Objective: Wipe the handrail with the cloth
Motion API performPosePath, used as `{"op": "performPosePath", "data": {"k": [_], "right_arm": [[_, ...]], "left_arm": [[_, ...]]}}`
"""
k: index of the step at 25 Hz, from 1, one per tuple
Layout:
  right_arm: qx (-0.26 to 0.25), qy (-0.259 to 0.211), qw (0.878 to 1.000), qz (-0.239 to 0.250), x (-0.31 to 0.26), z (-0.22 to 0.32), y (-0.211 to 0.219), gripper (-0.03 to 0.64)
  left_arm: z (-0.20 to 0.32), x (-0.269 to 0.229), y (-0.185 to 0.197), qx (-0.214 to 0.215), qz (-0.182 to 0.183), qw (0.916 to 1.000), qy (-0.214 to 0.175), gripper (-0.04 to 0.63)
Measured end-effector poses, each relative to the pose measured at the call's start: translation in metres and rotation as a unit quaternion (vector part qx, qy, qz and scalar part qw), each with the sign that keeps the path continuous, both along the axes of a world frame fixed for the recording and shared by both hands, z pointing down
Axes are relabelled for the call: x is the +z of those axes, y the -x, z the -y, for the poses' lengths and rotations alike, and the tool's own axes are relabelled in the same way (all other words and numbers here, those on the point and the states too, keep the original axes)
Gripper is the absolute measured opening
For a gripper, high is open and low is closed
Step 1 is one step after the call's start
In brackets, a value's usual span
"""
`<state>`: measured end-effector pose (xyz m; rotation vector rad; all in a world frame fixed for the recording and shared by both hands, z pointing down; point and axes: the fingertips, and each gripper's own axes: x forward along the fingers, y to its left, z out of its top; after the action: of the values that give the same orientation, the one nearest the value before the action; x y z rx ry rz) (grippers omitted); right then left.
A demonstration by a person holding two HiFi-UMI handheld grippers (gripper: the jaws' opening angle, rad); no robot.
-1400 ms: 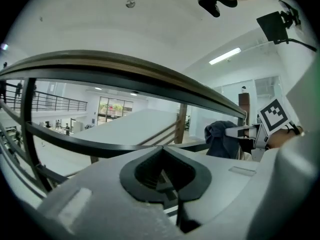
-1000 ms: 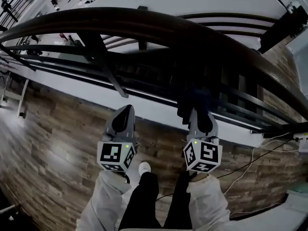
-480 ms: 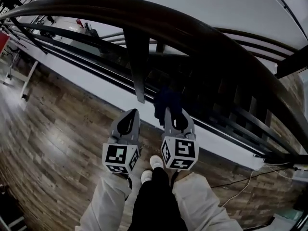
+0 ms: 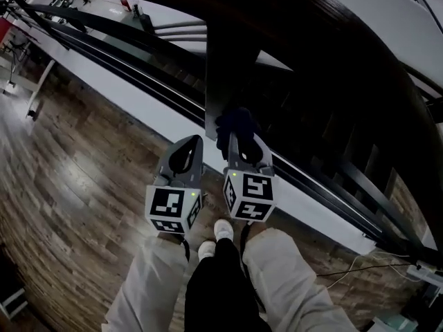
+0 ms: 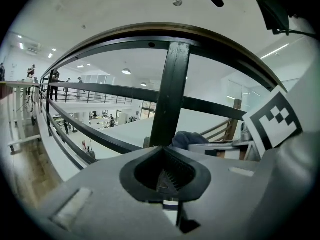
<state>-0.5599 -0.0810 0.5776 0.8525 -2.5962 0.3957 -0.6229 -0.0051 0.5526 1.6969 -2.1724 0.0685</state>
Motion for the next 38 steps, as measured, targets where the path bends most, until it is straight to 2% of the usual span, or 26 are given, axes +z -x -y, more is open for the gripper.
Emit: {"op": "performPosePath", "data": {"k": [7,12,17,24,30,34,38], "right_arm": [[0.000,0.031,0.999,-0.024,0.034,0.017,0.021,0.063],[-0.004,0.035,0.999,-0.037,0.045,0.019,0.022,0.063],[-0.013,0.019,0.999,-0.047,0.047,0.019,0.023,0.063],[-0.010,0.035,0.998,-0.055,0.055,0.017,0.013,0.063],[-0.022,0.023,0.996,-0.080,0.057,0.012,-0.001,0.061],[-0.006,0.049,0.995,-0.090,0.077,0.007,-0.026,0.061],[-0.024,0.026,0.996,-0.077,0.077,0.008,-0.029,0.061]], "left_arm": [[-0.012,-0.002,0.008,-0.014,-0.008,0.9999,-0.001,-0.002],[-0.017,0.001,0.003,-0.009,-0.005,0.9999,0.005,-0.002],[-0.026,-0.002,-0.001,0.000,0.002,1.0000,0.009,-0.002],[-0.044,0.000,-0.011,0.006,0.000,0.9999,0.010,-0.002],[-0.054,0.001,-0.015,0.016,0.006,0.9998,0.011,-0.002],[-0.053,0.007,-0.022,0.024,0.004,0.9997,0.009,-0.002],[-0.052,0.015,-0.032,0.040,0.013,0.9990,0.011,-0.002]]}}
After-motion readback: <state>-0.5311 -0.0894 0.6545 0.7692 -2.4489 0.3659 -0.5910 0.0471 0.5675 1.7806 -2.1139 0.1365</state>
